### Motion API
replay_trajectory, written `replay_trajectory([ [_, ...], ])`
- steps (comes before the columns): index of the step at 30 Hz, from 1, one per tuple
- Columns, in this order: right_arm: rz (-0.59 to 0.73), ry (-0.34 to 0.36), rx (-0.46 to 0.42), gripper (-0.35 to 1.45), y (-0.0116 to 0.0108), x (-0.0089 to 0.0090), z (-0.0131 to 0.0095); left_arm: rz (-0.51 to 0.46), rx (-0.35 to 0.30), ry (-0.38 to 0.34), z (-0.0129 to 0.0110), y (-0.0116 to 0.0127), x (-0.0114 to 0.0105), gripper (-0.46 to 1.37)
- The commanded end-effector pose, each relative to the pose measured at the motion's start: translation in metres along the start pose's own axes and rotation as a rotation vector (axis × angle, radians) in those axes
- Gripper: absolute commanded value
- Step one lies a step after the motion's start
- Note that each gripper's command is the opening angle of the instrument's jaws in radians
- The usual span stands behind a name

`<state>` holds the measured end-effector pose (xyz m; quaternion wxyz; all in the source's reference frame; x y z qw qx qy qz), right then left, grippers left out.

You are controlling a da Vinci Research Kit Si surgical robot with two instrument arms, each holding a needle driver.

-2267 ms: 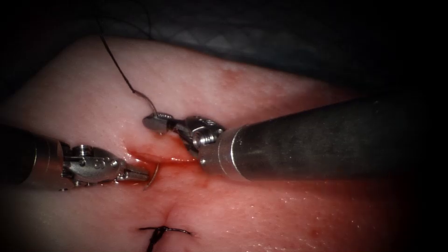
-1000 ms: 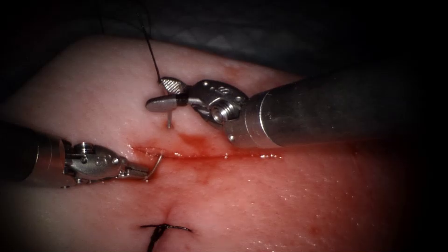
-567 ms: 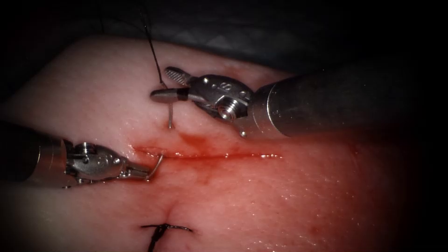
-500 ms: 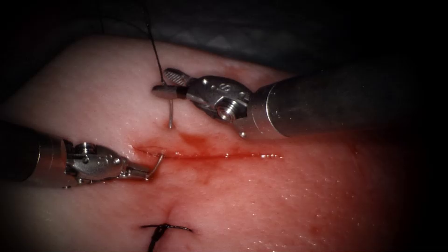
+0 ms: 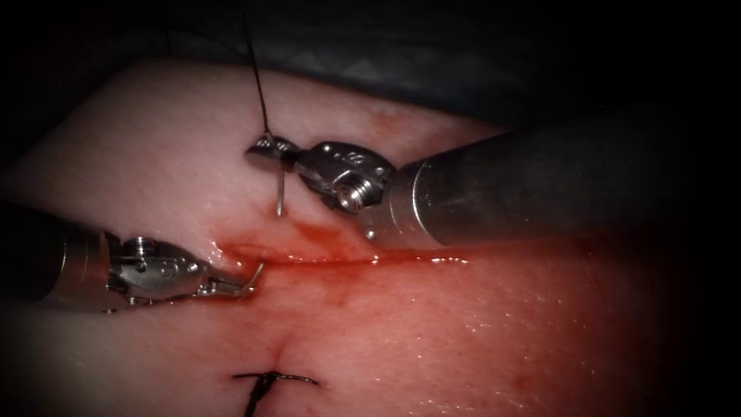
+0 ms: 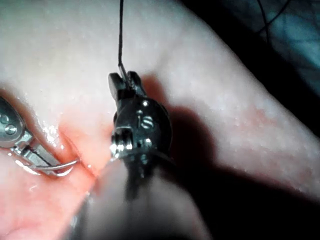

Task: Wound Closure
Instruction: Throw the needle through the top side of the incision with the right tool

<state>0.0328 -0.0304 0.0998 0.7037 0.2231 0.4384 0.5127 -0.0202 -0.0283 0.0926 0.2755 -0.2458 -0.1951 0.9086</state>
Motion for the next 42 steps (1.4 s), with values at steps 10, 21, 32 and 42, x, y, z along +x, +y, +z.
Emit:
replay_trajectory([
  [10,0.139,-0.018,0.079,-0.35,-0.0012,-0.0028,0.0002,0.0,-0.011,0.001,0.0,0.0,0.0,-0.28],
  [21,0.244,-0.096,0.066,-0.35,-0.0024,-0.0078,-0.0001,0.0,-0.012,0.0,-0.0001,-0.0001,0.0001,-0.28],
  [32,0.363,-0.112,0.074,-0.35,-0.0035,-0.0096,-0.0015,0.0,-0.012,0.0,-0.0001,-0.0001,0.0002,-0.28],
  [42,0.373,-0.026,0.122,-0.35,-0.0031,-0.009,-0.0012,-0.006,-0.012,0.0,0.0,0.0,0.0002,-0.3],
])
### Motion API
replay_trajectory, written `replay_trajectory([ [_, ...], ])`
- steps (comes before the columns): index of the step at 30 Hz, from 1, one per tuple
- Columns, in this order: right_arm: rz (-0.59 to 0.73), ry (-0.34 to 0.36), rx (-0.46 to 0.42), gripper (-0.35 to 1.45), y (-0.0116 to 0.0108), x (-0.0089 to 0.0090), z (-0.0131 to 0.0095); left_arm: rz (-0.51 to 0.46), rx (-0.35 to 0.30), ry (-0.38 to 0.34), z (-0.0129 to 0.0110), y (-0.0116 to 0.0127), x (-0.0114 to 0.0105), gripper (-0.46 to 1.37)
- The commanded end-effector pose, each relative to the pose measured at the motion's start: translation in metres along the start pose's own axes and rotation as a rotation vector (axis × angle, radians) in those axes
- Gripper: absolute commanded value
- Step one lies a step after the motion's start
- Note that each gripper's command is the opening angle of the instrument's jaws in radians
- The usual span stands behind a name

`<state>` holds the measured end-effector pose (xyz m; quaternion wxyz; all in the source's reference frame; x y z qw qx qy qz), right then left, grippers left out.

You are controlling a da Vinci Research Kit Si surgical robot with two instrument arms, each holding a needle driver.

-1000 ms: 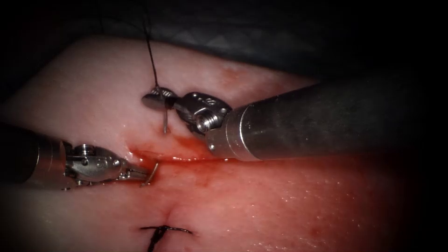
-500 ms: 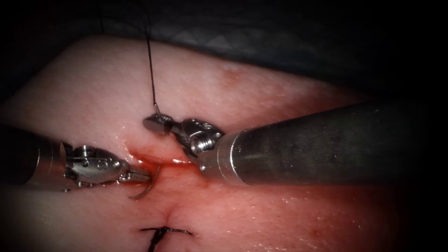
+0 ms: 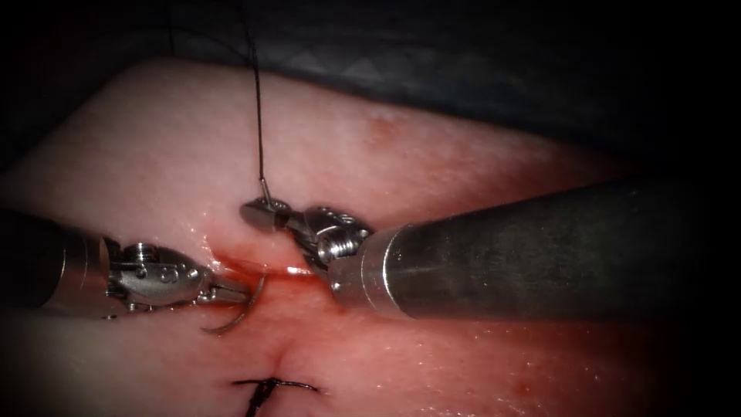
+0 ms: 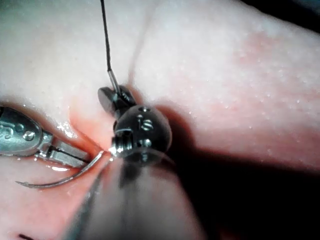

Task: Wound Closure
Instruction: Throw the needle through the top side of the incision with the right tool

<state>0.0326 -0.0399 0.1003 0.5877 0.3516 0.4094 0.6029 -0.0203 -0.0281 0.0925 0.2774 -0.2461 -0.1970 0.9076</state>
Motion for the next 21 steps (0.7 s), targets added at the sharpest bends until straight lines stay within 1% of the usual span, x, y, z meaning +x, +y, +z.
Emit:
replay_trajectory([
  [1,-0.002,0.005,-0.001,-0.35,0.0001,-0.0001,-0.0001,-0.001,-0.01,-0.001,0.0,0.0,0.0,-0.3],
  [5,-0.003,-0.029,-0.03,-0.35,0.0003,0.0,0.0,0.0,-0.01,0.0,0.0,0.0,0.0,-0.29],
  [8,-0.003,-0.02,-0.023,-0.35,0.0003,-0.0001,0.0,0.0,-0.01,0.0,0.0,0.0,0.0,-0.28],
  [16,0.009,-0.022,-0.024,-0.35,0.0003,-0.0001,0.0,0.0,-0.01,0.0,0.0001,0.0,0.0001,-0.29],
  [21,0.02,-0.022,-0.024,-0.35,0.0004,0.0,0.0,0.005,-0.01,0.0,0.0001,0.0001,0.0002,-0.32],
])
